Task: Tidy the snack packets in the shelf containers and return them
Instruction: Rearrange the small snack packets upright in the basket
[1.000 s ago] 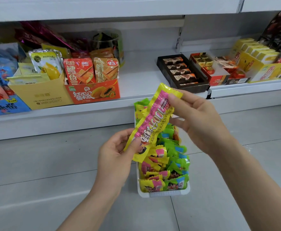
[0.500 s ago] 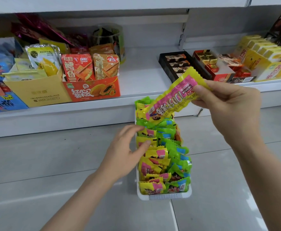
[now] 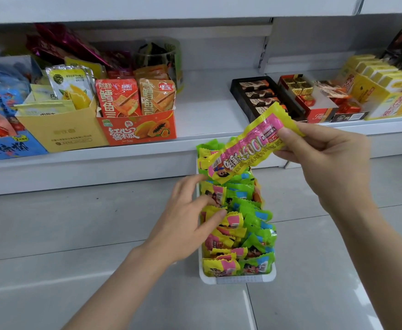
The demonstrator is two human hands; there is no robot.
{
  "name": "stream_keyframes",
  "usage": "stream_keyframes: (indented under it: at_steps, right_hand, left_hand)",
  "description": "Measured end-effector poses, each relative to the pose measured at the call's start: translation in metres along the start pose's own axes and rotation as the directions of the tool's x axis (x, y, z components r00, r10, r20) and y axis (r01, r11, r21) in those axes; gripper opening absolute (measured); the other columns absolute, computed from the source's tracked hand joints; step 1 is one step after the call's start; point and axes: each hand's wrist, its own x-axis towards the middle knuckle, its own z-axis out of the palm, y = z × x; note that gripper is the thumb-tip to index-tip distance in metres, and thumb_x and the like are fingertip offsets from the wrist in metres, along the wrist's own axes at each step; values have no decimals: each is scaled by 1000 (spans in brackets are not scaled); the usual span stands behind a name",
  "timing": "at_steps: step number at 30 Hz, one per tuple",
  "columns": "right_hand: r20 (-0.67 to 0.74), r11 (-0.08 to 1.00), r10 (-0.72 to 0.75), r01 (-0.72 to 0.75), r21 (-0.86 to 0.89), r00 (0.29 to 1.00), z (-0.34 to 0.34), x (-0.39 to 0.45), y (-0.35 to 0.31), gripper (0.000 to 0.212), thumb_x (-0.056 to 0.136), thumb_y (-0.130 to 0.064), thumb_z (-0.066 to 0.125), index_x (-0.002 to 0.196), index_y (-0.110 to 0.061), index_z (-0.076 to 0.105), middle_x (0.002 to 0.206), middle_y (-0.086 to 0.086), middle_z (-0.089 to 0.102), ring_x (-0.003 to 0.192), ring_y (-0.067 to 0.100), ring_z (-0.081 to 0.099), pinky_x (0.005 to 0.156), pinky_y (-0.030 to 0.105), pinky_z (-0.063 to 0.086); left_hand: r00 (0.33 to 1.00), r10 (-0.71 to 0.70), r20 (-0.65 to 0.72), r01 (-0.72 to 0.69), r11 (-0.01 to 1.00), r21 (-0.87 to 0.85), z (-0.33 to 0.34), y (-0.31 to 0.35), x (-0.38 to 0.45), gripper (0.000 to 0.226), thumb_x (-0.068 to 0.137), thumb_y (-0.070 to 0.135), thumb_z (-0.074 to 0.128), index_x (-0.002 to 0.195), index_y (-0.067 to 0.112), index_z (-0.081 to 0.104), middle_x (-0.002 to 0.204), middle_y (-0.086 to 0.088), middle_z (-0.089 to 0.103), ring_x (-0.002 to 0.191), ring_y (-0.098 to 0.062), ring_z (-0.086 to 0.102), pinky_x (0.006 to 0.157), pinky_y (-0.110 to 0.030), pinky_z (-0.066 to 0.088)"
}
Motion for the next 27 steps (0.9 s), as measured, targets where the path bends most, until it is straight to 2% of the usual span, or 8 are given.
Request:
stream_keyframes:
  at_steps: [4, 8, 10, 13, 17, 19, 22, 27]
  right_hand:
    - [2, 1000, 4, -4, -28, 1000, -3, 0, -1, 13, 86, -13, 73, 90, -25, 75, 78, -13, 76, 73, 9, 74, 70, 23, 60]
    - [-7, 1000, 3, -3, -17, 1000, -8, 0, -3, 13, 85, -15, 73, 89, -27, 75, 77, -14, 76, 74, 9, 74, 70, 22, 60]
    - [0, 1000, 10, -10, -5, 1000, -6, -1, -3, 13, 85, -15, 73, 90, -26, 75, 78, -13, 77, 74, 10, 74, 70, 22, 60]
    - [38, 999, 34, -34, -10, 999, 5, -5, 2, 12, 82, -19, 74, 93, -24, 76, 79, -11, 77, 73, 10, 74, 70, 24, 60]
    - [132, 981, 77, -51, -188, 988, 23, -14, 17, 16, 82, -20, 78, 96, -28, 78, 80, -16, 76, 76, 8, 74, 75, 31, 62]
    - [193, 931, 39, 34, -364, 980, 30, -16, 24, 14, 81, -26, 80, 94, -29, 79, 79, -23, 74, 72, 0, 72, 74, 30, 60]
    - [293, 838, 32, 134, -529, 956, 41, -13, 35, 15, 82, -28, 80, 96, -22, 81, 82, -5, 78, 73, 7, 71, 74, 26, 53]
    - [482, 550, 238, 291, -782, 843, 66, -14, 55, 18, 89, -34, 72, 104, -27, 79, 100, 6, 75, 104, 25, 62, 88, 35, 49]
  left_hand:
    - [998, 43, 37, -44, 998, 33, -3, -1, 3, 59, 93, 64, 31, 106, 20, 68, 151, 5, 43, 145, -15, 26, 118, -44, 27]
    - [999, 50, -7, -49, 998, 49, 1, -2, -3, 54, 95, 61, 35, 111, 21, 68, 133, 4, 50, 135, -15, 37, 117, -46, 27]
    - [998, 49, -34, -49, 999, 18, 2, -4, -10, 52, 96, 61, 38, 113, 22, 69, 120, 9, 49, 124, -10, 44, 116, -42, 30]
    - [1000, 4, 18, -1, 994, -111, 3, -8, -18, 54, 94, 64, 39, 121, 27, 66, 117, 20, 42, 118, -1, 48, 99, -26, 44]
    - [1000, 5, 17, -3, 991, -134, 3, -6, -19, 54, 93, 63, 42, 122, 25, 66, 119, 20, 41, 123, -3, 47, 100, -19, 40]
    - [1000, 7, 18, -5, 989, -148, 3, -5, -19, 53, 92, 62, 44, 121, 24, 67, 119, 19, 43, 122, -4, 47, 101, -20, 40]
    - [1000, 20, 19, -16, 986, -168, 3, -7, -20, 51, 93, 60, 45, 124, 25, 66, 120, 19, 44, 123, -3, 48, 100, -16, 39]
    - [1000, -17, -11, 14, 975, -223, 5, -10, -22, 42, 94, 53, 52, 124, 28, 67, 123, 22, 47, 126, -3, 45, 101, -11, 35]
